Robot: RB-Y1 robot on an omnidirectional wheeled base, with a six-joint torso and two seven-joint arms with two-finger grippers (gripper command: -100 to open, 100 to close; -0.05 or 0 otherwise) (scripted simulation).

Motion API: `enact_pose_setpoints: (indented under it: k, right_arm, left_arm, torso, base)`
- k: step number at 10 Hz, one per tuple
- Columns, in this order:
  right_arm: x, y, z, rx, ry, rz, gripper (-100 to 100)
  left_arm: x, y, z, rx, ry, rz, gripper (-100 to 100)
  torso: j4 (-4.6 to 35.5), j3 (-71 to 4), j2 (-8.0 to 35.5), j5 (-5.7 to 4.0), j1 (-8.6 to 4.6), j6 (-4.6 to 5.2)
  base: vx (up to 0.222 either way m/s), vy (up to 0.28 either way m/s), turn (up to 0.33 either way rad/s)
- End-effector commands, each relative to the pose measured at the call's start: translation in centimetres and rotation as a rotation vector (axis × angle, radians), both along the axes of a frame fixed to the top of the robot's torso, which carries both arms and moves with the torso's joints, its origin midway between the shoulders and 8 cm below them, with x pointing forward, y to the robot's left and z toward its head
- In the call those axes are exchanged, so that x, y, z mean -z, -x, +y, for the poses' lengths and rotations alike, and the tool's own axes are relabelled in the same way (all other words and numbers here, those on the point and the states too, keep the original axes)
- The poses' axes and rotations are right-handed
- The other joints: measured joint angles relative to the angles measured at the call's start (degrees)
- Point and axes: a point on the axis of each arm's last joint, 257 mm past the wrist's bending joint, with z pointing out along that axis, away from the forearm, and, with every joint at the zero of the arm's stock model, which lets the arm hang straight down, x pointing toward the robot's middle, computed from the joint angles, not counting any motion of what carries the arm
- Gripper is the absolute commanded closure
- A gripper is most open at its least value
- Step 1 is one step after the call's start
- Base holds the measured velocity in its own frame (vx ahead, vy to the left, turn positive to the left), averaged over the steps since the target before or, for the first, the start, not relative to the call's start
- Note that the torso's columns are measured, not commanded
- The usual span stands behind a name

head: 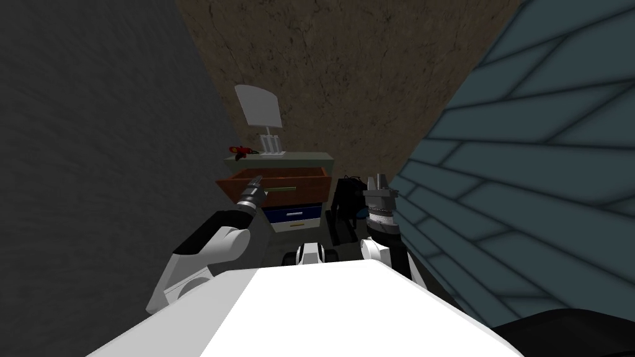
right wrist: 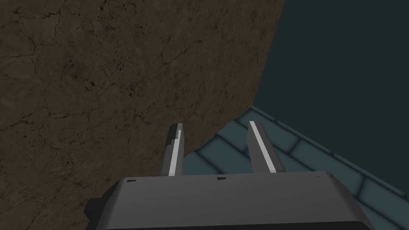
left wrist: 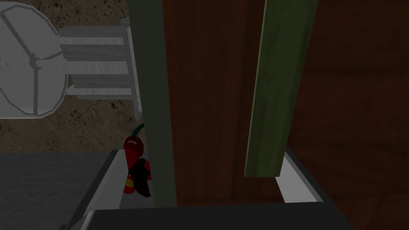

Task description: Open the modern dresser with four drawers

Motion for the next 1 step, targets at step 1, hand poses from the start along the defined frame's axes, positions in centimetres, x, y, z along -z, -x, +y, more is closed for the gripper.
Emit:
enact_pose_setpoints:
  k: [1]
  right_arm:
    - [0.0, 0.0, 0.0, 0.0, 0.0, 0.0, 0]
  left_arm:
    - [0.05, 0.0, 0.01, 0.0, 0.0, 0.001, 0]
  torso:
    - [-0.02, -0.01, -0.02, 0.01, 0.01, 0.0]
  base:
    - [0.0, 0.0, 0.0]
